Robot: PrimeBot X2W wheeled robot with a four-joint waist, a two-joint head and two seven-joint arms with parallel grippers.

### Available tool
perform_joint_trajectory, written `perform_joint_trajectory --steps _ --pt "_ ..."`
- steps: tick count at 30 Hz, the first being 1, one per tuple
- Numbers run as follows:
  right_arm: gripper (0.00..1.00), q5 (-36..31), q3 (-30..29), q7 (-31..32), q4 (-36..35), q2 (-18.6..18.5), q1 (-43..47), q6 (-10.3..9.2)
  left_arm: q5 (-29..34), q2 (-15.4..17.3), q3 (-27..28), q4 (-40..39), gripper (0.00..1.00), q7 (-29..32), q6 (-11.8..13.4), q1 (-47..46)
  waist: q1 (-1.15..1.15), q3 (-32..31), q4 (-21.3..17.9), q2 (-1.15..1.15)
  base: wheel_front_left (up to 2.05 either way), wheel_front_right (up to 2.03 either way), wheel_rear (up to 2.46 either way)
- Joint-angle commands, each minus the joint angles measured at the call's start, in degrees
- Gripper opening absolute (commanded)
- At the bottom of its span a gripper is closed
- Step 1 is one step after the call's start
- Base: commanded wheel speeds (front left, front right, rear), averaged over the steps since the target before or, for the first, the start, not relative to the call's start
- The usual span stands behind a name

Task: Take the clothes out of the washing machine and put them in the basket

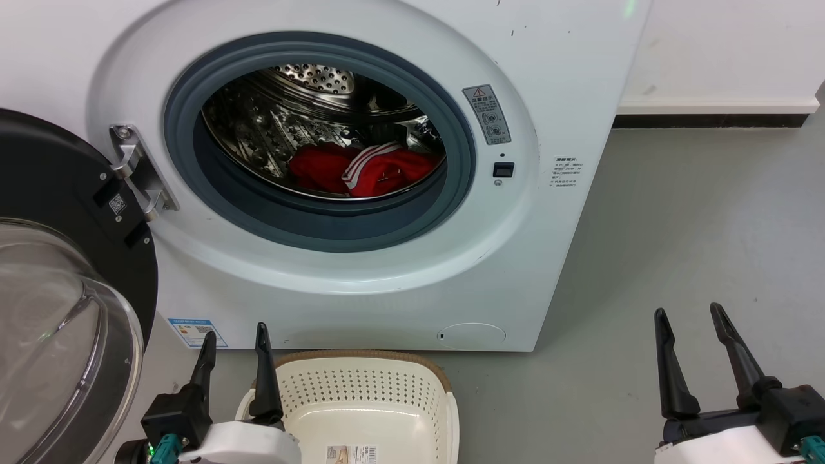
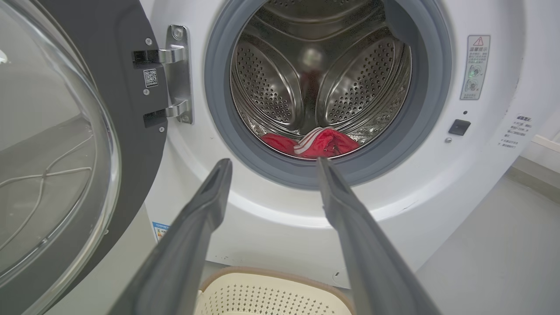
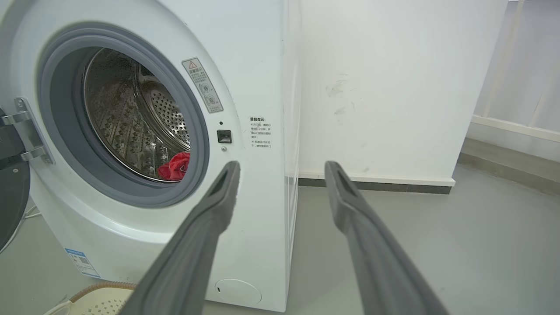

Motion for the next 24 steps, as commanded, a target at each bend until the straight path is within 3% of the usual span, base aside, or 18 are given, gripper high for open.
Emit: perform_joint_trajectory --steps 1,12,24 --pt "1.0 -1.3 0.0 -0.6 -0.5 0.0 0.5 -0.02 1.2 0.1 0.0 -0.1 1.0 -0.5 0.2 0.5 0.0 0.0 0.0 0.0 0.0 0.0 0.0" --pt "1.0 -4.7 0.3 -1.7 -0.6 0.1 1.4 -0.02 4.5 0.1 -0.1 0.6 1.0 -1.6 0.8 0.9 0.0 0.1 0.0 0.0 0.0 0.0 0.0" --pt "1.0 -3.5 0.4 -1.6 0.5 0.1 1.3 -0.02 3.7 0.1 0.0 1.5 1.0 -1.4 0.7 0.7 0.0 0.1 0.2 0.0 0.0 0.0 0.0"
